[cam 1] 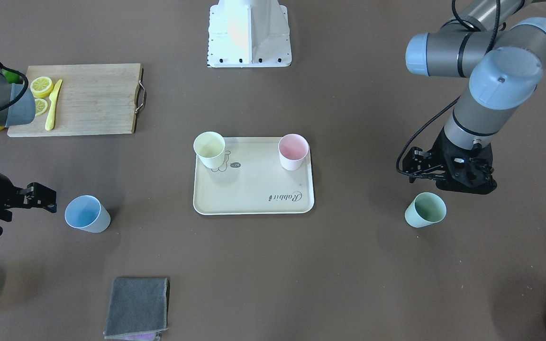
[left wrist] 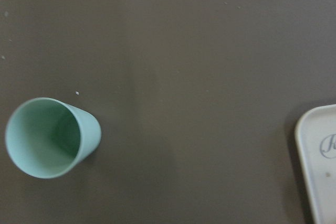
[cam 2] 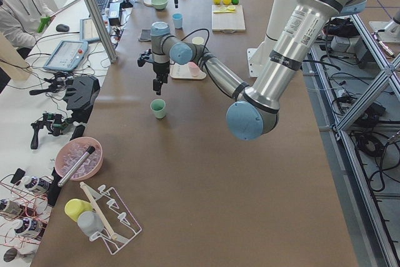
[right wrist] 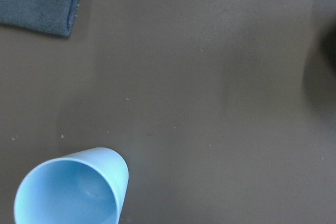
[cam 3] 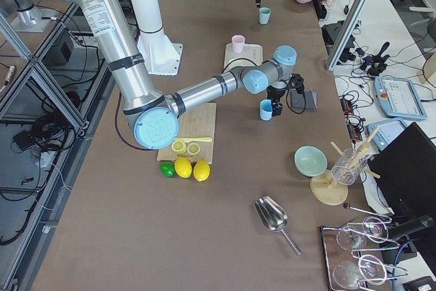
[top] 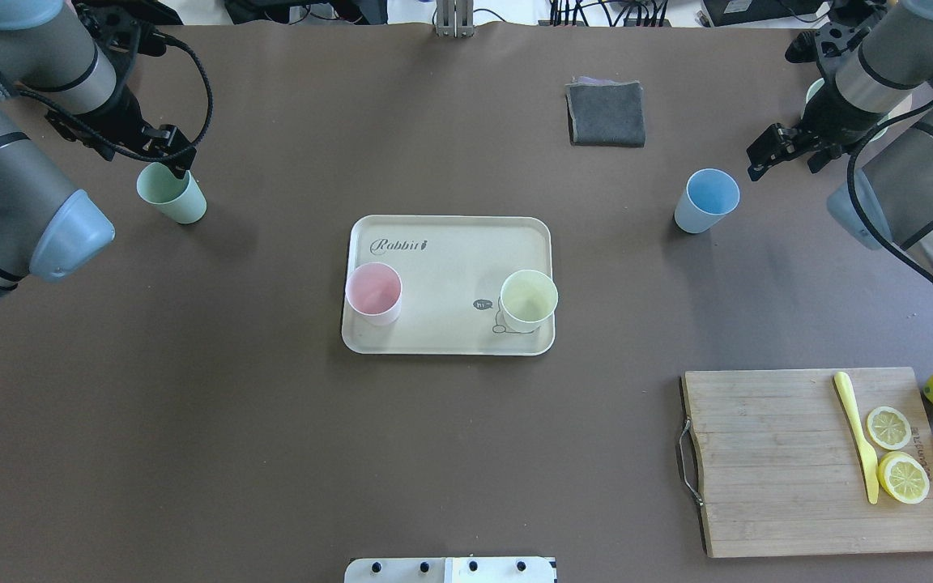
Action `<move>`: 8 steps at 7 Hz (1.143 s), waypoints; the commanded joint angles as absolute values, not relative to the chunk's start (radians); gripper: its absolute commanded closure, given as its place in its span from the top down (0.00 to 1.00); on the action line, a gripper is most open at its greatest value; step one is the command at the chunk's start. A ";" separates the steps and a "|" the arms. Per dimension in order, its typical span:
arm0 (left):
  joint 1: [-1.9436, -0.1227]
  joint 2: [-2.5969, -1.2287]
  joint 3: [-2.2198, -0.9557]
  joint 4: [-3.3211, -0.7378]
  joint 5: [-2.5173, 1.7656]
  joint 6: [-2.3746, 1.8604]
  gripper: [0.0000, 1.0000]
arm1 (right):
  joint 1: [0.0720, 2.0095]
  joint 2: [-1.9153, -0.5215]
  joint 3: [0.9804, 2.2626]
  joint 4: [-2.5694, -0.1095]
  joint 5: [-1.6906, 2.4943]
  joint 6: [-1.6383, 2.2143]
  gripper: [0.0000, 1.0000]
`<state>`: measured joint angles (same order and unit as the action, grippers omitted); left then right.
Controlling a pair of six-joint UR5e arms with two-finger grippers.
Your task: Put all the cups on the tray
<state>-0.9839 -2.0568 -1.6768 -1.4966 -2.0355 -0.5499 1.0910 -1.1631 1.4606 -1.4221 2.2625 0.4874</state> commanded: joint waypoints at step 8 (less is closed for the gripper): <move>-0.983 -2.052 -1.338 -1.848 -2.033 -0.532 0.72 | 1.019 -1.091 1.359 -1.371 2.309 0.615 0.00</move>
<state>-1.0014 -2.0570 -1.3553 -1.8228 -2.0335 -0.5288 1.0196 -1.1025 1.3540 -1.3713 2.3028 0.6067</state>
